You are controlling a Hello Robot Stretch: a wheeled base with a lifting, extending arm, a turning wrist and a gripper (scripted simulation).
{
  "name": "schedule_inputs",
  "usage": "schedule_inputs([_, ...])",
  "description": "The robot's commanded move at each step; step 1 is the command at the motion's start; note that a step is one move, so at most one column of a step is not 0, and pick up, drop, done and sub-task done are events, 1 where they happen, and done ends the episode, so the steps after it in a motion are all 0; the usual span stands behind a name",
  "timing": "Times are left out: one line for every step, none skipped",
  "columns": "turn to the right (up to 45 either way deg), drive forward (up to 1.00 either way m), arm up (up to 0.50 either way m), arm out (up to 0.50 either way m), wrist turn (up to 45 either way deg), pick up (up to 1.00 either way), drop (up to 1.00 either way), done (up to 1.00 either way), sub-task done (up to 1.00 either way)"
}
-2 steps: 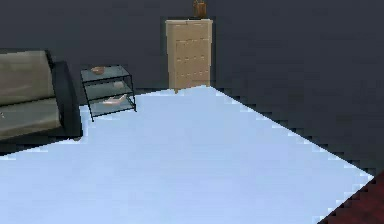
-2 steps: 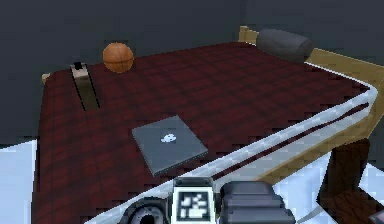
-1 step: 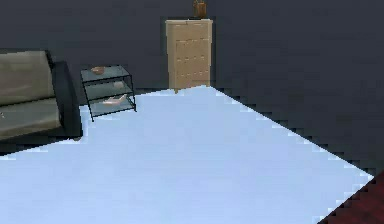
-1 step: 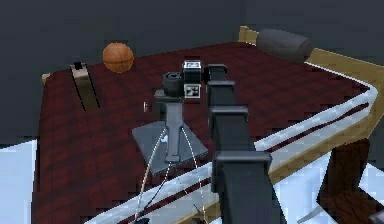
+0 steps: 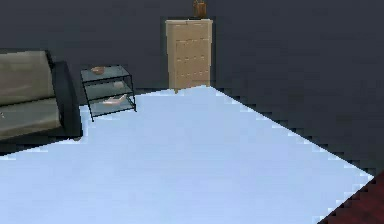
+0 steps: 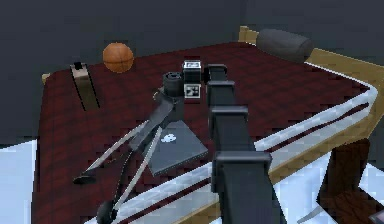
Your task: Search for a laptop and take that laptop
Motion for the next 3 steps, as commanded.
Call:
schedule_inputs([0.0, 0.00, 0.00, 0.00, 45.0, 0.00, 0.00, 0.00, 0.00])
schedule_inputs([0.0, 0.00, 0.00, 0.00, 45.0, 0.00, 0.00, 0.00, 0.00])
schedule_inputs([0.0, 0.00, 0.00, 0.00, 6.0, 0.00, 0.00, 0.00, 0.00])
